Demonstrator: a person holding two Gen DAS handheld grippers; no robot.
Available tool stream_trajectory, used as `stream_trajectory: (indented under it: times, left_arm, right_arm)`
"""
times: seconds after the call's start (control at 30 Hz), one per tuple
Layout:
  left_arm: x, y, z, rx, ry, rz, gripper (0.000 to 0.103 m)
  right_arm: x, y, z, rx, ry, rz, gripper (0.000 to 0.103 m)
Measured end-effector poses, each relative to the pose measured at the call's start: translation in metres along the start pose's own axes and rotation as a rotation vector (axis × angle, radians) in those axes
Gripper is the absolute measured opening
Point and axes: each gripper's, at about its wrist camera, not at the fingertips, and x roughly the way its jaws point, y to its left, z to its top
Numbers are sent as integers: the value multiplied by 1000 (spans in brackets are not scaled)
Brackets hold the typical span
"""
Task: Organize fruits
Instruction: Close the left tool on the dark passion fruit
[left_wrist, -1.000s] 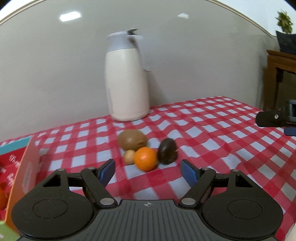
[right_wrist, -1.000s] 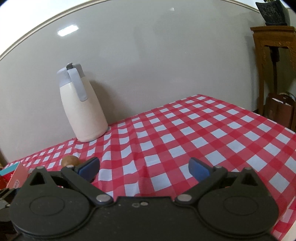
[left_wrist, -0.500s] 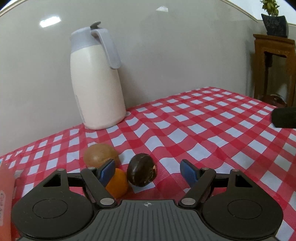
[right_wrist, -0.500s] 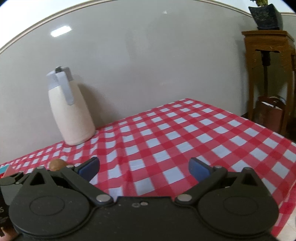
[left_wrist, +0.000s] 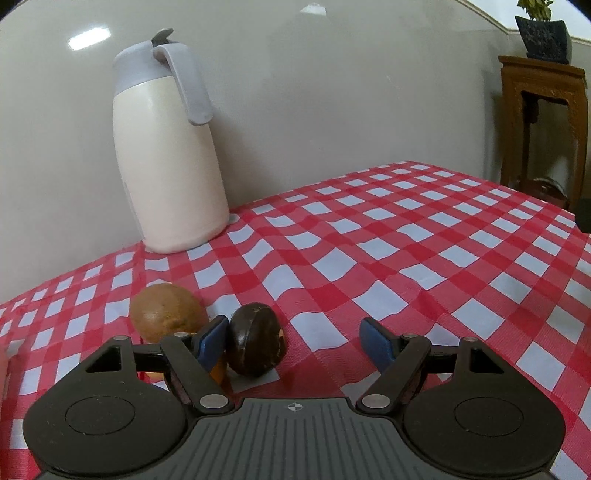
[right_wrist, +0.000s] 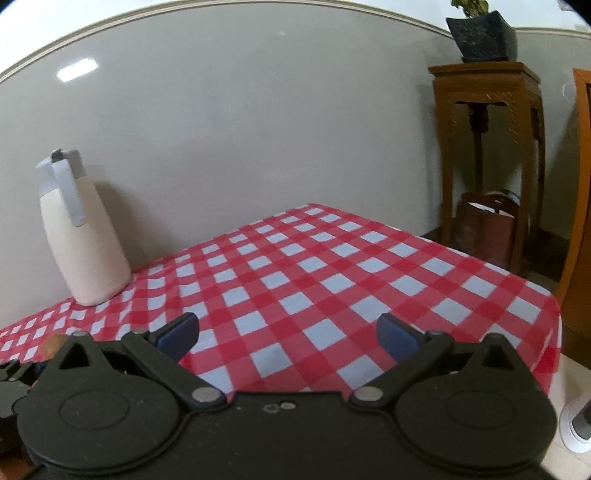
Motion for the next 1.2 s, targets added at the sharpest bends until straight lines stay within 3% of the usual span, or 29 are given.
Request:
stream_trajectory:
  times: [0.2,0.4,0.53,0.77,1.13,1.2]
  left_arm:
    - [2,-2,1,-12,3,12,76]
    - [4,-3,1,-21,8,33,66]
    - [4,1,1,-41,11,57,40]
    - [2,2,-1,-52,8,44,35]
    - [8,3,1,-70,15,35,35]
    - [8,5,1,-82,14,47,29]
  right_arm:
    - [-1,-4,0,-7,-12,-23,103]
    - [2,-9,1,8,-7,-89,103]
    - [2,-10,1,14,-4,-79,103]
    - [3,-5,1,3,3,-56,103]
    - [1,-4,2,7,3,-44,103]
    - [1,-4,2,7,3,-42,103]
